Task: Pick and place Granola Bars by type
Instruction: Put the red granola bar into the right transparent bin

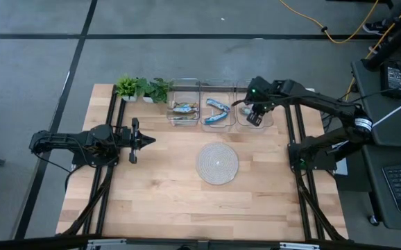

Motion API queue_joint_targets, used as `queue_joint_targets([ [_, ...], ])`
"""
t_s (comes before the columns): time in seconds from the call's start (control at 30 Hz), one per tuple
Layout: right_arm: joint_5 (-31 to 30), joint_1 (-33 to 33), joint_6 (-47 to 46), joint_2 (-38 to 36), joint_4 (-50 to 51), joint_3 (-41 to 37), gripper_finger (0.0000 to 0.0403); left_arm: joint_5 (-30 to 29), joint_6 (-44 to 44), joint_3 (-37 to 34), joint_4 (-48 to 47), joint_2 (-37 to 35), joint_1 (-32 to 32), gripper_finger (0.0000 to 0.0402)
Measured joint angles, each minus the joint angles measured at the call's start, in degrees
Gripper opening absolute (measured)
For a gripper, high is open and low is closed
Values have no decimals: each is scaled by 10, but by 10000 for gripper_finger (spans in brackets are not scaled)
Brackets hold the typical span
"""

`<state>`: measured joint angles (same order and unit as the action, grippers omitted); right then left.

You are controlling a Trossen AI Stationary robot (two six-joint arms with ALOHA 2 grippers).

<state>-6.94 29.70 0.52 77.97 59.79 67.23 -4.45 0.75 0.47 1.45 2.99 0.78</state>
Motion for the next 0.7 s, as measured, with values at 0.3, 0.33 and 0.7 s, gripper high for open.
queue_joint_targets([
  [0.3,2,1,2,0,-7,3,7,0,0,0,0,0,0,8],
  [0.33,2,1,2,0,-7,3,7,0,0,0,0,0,0,8],
  [0.7,0,1,11,0,-22,3,7,0,0,0,0,0,0,6],
])
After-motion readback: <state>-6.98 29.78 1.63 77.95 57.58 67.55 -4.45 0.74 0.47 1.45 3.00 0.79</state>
